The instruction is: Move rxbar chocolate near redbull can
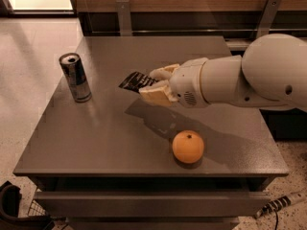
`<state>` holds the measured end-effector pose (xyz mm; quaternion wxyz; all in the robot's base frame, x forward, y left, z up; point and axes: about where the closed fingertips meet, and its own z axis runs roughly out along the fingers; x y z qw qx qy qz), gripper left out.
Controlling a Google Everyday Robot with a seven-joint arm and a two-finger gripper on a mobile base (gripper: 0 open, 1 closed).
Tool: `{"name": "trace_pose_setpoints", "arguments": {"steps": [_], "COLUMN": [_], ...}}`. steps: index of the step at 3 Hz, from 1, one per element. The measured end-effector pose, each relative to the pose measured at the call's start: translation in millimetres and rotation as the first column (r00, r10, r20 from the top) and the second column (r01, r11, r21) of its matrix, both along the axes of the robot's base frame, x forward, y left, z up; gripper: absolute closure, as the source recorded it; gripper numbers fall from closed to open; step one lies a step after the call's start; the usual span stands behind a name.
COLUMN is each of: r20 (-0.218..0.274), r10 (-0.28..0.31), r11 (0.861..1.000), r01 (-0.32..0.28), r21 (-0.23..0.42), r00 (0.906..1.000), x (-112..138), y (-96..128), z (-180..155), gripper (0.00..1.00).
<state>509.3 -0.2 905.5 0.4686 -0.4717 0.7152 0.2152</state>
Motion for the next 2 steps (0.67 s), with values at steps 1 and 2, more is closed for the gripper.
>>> {"name": "trace_pose_setpoints", "arguments": {"steps": [1,2], "r20": [-0.044,-0.076], "r10": [0.214,0.358], "r11": [0.976,0.929], "r01": [-0.216,-0.363], "r21": [-0.039,-0.073], "r00": [0.9759,0.9308], "x": [-21.2,-33.2], "y": [60.3,92.2], "z": [-20.1,-28.7], "gripper": [1.00,1.00]}}
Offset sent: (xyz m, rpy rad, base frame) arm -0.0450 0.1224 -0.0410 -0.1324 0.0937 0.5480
